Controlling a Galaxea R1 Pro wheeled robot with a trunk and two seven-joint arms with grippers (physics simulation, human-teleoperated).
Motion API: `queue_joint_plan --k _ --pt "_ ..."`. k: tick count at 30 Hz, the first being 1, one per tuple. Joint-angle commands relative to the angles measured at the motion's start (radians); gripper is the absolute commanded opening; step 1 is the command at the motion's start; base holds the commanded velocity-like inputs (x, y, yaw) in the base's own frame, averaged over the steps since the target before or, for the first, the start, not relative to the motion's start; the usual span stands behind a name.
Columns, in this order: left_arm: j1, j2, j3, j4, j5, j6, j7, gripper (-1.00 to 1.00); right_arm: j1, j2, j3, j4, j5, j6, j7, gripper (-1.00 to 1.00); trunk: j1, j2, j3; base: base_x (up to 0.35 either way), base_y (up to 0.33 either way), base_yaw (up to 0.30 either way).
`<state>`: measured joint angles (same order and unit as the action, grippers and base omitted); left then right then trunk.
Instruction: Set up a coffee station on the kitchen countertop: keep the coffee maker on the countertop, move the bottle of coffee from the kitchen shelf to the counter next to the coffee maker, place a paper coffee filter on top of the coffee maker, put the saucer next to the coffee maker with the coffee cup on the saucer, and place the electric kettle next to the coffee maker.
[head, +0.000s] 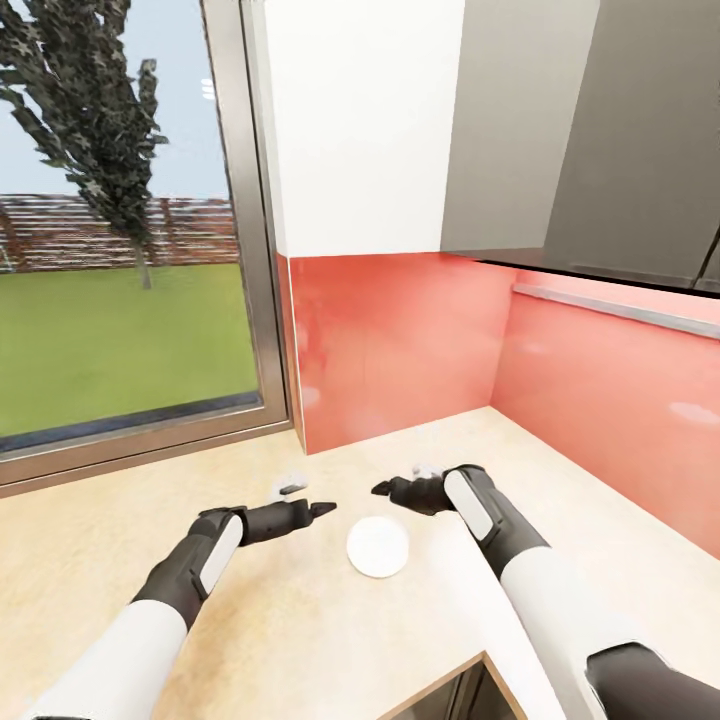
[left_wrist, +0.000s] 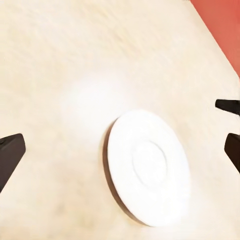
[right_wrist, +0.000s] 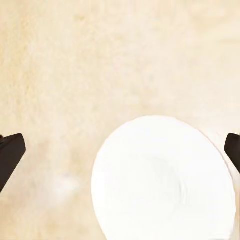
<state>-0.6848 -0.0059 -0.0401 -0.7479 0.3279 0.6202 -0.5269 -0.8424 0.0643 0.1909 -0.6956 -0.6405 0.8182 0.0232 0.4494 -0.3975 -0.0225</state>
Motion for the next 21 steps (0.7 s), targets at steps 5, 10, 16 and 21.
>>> queue_joint_plan --k 5,10,16,21 --pt "-0.001 -0.002 -0.001 0.031 0.006 -0.018 0.002 1.00 0.009 -0.004 0.001 0.124 0.012 -0.095 0.187 1.00 0.001 -0.002 -0.002 0.000 0.000 0.000" --pt "-0.001 -0.022 -0.001 0.090 0.004 -0.061 0.002 1.00 0.009 -0.008 0.000 0.159 0.012 -0.132 0.213 1.00 0.001 -0.002 -0.002 0.000 0.000 0.000" --pt "-0.001 -0.031 -0.001 0.120 0.004 -0.098 0.002 1.00 0.009 -0.009 0.000 0.170 0.013 -0.137 0.301 1.00 0.001 -0.002 -0.002 0.000 0.000 0.000" --pt "-0.001 -0.035 -0.001 0.126 0.003 -0.100 0.002 1.00 0.009 -0.009 -0.001 0.171 0.010 -0.137 0.310 1.00 0.001 -0.002 -0.002 0.000 0.000 0.000"
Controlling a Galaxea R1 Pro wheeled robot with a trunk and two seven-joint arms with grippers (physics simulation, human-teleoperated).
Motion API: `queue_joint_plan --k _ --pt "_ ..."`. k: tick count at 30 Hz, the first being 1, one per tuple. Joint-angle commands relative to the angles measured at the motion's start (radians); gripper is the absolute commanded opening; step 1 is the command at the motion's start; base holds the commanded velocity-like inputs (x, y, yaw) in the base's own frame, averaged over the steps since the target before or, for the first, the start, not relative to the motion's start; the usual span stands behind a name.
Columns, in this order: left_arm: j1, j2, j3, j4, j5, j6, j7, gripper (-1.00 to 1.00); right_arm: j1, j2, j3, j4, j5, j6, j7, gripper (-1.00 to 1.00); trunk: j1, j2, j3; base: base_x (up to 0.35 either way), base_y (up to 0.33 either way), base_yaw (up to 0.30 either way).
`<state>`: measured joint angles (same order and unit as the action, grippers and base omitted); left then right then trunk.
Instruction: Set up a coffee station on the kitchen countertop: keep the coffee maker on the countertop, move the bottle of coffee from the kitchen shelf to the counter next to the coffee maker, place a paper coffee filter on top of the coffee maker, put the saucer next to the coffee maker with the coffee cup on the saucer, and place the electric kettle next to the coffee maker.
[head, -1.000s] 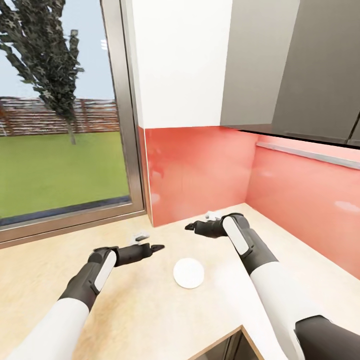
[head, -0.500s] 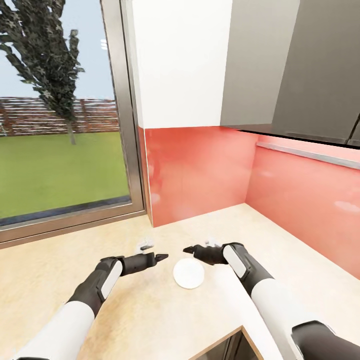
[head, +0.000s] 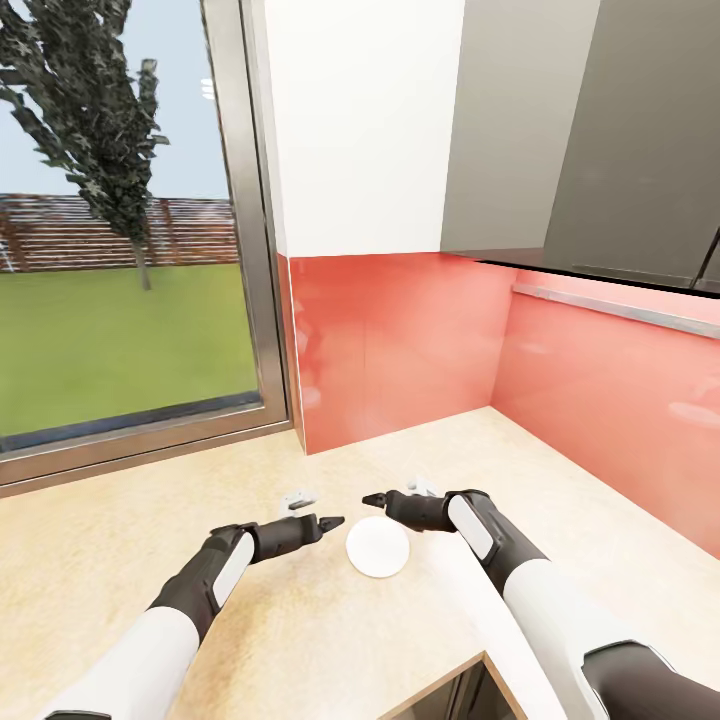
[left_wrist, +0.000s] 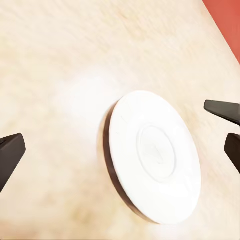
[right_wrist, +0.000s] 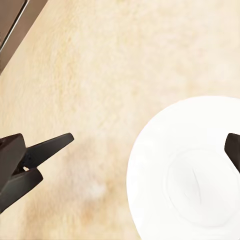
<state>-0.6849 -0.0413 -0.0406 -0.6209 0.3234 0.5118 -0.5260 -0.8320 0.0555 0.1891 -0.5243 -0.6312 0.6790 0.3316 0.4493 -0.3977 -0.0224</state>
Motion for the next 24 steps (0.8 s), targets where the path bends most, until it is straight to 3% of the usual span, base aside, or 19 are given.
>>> queue_joint_plan --k 1,24 --pt "-0.001 0.000 0.000 -0.001 0.008 0.008 0.001 1.00 -0.001 0.000 0.001 0.000 -0.001 0.003 0.003 1.00 0.001 -0.002 -0.002 0.000 0.000 0.000" --pt "-0.001 0.000 -0.001 0.000 0.009 0.008 0.000 1.00 -0.001 -0.002 0.001 0.000 -0.005 0.004 0.003 1.00 0.001 -0.002 -0.032 0.000 0.000 -0.010"
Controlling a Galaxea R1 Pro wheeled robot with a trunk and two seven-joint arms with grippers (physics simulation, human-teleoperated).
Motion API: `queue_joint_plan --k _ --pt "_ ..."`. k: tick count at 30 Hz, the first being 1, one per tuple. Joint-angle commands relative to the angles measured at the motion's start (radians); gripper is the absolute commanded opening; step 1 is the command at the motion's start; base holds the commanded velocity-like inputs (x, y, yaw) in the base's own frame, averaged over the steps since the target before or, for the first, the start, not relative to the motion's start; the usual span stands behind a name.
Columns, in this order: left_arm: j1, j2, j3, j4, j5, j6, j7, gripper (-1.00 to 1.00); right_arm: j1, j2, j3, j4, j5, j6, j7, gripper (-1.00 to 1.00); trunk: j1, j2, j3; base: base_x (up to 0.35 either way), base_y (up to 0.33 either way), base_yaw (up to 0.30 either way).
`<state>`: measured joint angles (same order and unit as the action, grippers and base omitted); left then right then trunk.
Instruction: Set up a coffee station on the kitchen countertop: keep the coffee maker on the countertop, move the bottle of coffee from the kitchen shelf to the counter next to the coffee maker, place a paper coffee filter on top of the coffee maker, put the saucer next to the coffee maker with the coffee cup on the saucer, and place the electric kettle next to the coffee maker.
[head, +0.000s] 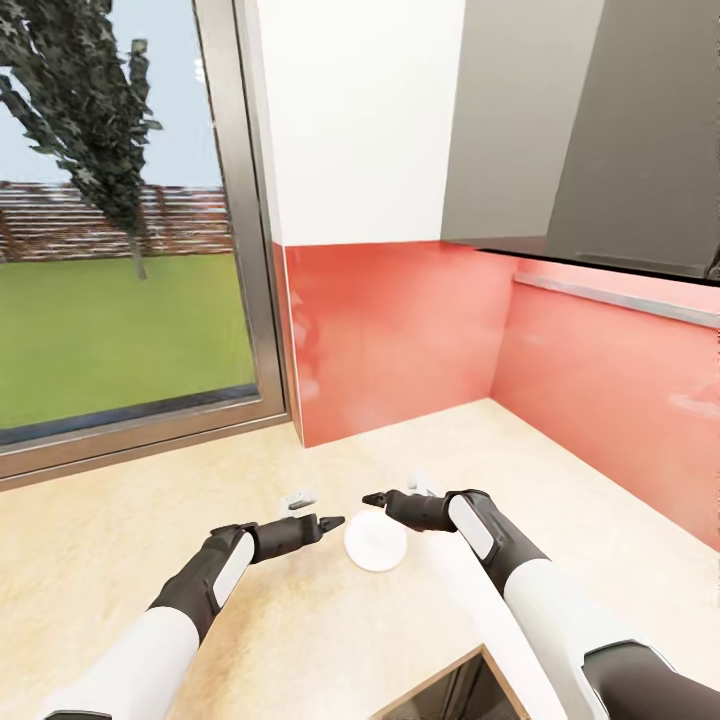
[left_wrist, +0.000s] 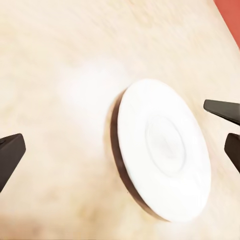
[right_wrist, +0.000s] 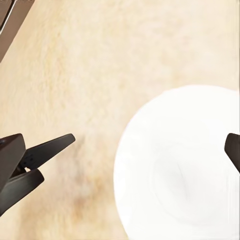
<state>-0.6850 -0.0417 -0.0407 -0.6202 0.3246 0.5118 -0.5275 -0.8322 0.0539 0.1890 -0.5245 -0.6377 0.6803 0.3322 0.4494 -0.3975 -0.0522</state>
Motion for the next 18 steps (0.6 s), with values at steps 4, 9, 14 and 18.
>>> queue_joint_plan --k 4,9,14,18 --pt "-0.001 0.000 -0.001 -0.001 0.008 0.008 0.001 1.00 -0.001 0.000 0.001 0.000 0.001 0.002 0.002 1.00 0.001 -0.002 -0.008 0.000 0.000 -0.147" --pt "-0.001 0.000 -0.001 -0.001 0.008 0.008 0.000 1.00 -0.001 0.000 0.001 0.000 0.001 0.003 0.002 1.00 0.001 -0.002 -0.015 0.000 0.000 -0.166" --pt "-0.001 0.000 -0.001 -0.001 0.008 0.008 0.000 1.00 -0.001 0.000 0.001 0.000 0.002 0.003 0.001 1.00 0.001 -0.002 -0.022 0.000 0.000 -0.169" --pt "-0.001 0.000 0.000 -0.002 0.008 0.008 0.000 1.00 -0.001 0.000 0.001 0.000 0.001 0.003 0.001 1.00 0.001 -0.002 -0.025 0.000 0.000 -0.080"
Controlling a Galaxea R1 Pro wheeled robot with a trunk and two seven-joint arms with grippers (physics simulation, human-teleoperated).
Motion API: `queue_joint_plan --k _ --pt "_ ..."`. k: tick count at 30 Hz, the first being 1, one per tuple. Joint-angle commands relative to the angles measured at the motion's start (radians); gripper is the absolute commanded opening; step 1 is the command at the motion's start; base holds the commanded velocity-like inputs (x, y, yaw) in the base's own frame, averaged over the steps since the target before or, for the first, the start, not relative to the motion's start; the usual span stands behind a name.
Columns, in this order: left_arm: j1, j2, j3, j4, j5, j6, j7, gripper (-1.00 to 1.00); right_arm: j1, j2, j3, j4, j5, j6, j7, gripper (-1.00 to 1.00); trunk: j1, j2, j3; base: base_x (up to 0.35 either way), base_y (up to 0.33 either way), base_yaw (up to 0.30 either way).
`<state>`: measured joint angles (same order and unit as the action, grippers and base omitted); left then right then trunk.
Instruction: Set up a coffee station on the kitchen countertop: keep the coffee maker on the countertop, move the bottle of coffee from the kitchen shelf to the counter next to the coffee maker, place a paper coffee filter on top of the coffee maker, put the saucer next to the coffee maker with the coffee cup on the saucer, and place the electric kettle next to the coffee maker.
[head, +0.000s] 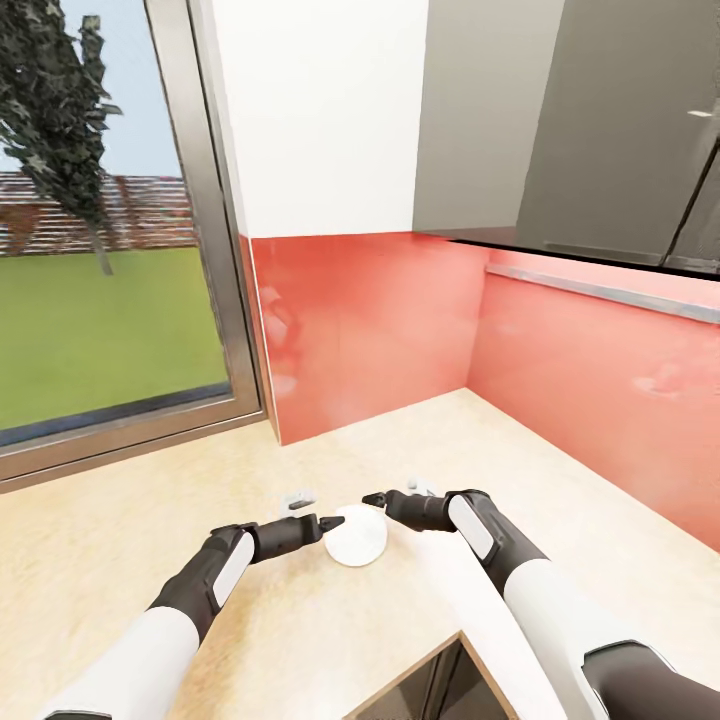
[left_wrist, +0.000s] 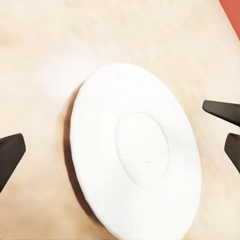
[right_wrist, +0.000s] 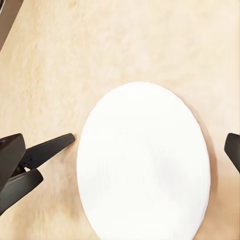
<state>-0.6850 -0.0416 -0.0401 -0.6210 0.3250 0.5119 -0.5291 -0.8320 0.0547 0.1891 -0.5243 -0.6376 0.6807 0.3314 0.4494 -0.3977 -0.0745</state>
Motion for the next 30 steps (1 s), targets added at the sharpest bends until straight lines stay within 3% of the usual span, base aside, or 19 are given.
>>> queue_joint_plan --k 1,12,23,30 --pt "-0.001 0.000 0.000 -0.001 0.008 0.008 0.001 1.00 -0.001 0.000 0.001 0.000 0.001 0.002 0.002 1.00 0.001 -0.002 -0.002 0.000 0.000 -0.018" --pt "-0.001 0.002 0.000 0.000 0.008 0.010 0.001 1.00 -0.001 0.000 0.001 0.000 0.001 0.002 0.002 1.00 0.001 -0.002 -0.003 0.000 0.000 -0.002" --pt "-0.001 0.000 -0.003 0.007 0.009 0.010 0.001 1.00 -0.001 0.000 0.001 0.000 0.001 0.002 0.002 1.00 0.001 -0.002 -0.018 0.000 0.000 0.000" --pt "-0.001 -0.035 -0.007 0.023 0.008 0.009 0.001 1.00 -0.001 0.000 0.001 0.000 0.001 0.002 0.003 1.00 0.001 -0.002 -0.022 0.000 0.000 0.000"
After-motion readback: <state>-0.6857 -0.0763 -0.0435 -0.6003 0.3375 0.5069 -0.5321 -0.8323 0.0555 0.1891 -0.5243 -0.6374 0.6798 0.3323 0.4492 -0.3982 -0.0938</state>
